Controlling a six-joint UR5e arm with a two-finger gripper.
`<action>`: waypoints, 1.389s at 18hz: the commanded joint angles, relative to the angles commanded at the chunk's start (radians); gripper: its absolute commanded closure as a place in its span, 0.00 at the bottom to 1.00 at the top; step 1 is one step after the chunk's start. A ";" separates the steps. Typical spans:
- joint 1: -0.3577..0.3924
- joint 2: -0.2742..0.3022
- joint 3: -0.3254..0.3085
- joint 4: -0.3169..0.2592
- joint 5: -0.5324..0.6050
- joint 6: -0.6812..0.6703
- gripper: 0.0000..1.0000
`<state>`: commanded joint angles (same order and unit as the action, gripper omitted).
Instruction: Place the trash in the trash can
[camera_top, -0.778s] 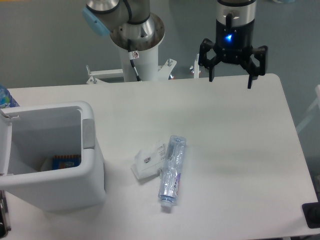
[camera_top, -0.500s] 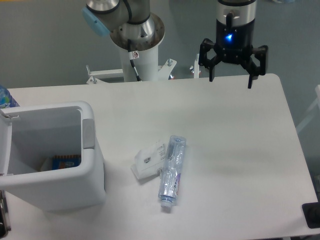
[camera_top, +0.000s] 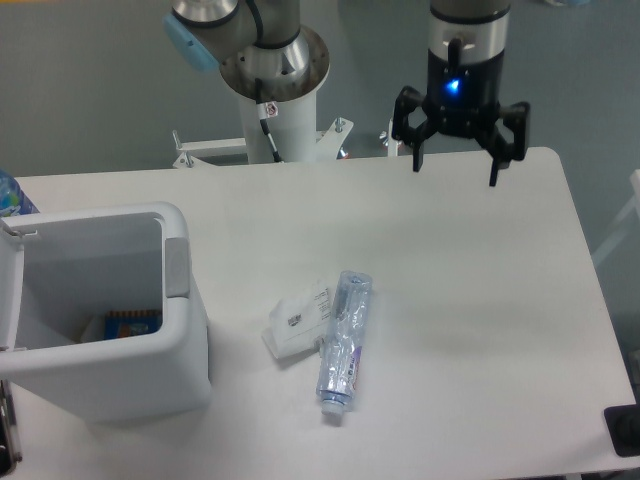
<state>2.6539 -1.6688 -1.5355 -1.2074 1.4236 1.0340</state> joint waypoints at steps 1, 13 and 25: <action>-0.002 -0.006 0.000 0.000 -0.003 -0.011 0.00; -0.038 -0.032 -0.110 0.109 -0.002 -0.147 0.00; -0.133 -0.169 -0.230 0.242 -0.002 0.093 0.00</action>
<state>2.5204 -1.8376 -1.7656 -0.9649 1.4220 1.1274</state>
